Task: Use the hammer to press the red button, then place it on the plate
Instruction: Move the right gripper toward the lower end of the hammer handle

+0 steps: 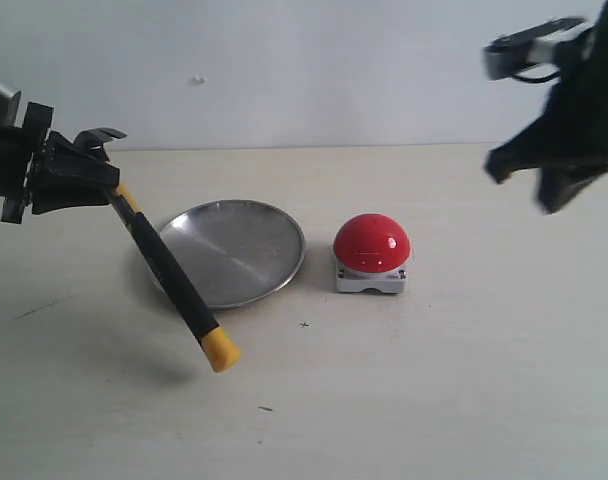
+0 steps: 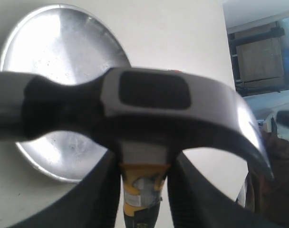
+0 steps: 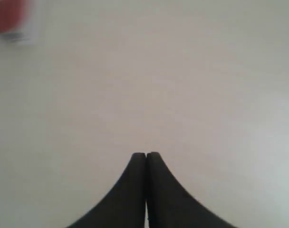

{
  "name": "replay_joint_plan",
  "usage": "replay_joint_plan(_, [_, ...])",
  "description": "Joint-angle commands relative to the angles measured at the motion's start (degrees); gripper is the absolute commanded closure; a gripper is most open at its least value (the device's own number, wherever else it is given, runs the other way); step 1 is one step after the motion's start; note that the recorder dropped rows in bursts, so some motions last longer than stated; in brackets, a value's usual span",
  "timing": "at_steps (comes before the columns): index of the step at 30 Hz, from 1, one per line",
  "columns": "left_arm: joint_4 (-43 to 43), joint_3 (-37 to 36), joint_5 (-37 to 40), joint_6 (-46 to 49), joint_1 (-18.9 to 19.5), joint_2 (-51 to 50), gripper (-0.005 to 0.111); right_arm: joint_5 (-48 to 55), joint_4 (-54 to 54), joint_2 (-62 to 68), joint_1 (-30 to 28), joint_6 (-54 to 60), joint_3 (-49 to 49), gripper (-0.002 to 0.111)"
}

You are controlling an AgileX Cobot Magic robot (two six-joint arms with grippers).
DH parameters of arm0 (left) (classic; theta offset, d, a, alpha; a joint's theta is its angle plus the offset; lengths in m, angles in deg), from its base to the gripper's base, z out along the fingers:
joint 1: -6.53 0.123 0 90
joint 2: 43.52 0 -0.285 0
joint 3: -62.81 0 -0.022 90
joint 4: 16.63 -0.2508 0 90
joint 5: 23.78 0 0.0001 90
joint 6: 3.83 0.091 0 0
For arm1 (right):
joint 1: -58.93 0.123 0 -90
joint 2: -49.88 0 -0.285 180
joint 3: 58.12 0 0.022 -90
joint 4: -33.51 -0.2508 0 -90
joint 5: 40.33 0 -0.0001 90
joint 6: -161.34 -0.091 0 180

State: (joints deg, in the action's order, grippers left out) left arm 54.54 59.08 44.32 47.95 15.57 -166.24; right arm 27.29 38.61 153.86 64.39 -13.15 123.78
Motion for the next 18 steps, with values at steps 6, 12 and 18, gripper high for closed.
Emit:
replay_joint_plan(6, [4.0,0.5,1.9,0.0,-0.5,0.5,0.107,-16.8,-47.5,6.7,11.1,28.9,0.1,0.094])
replay_joint_plan(12, [4.0,0.5,1.9,0.0,-0.5,0.5,0.107,-19.4,-52.6,13.4,15.9,35.2,2.5,0.072])
replay_joint_plan(18, [4.1,0.5,1.9,0.1,-0.5,0.5,0.107,-22.7,-52.1,17.6,19.4,41.0,4.7,0.054])
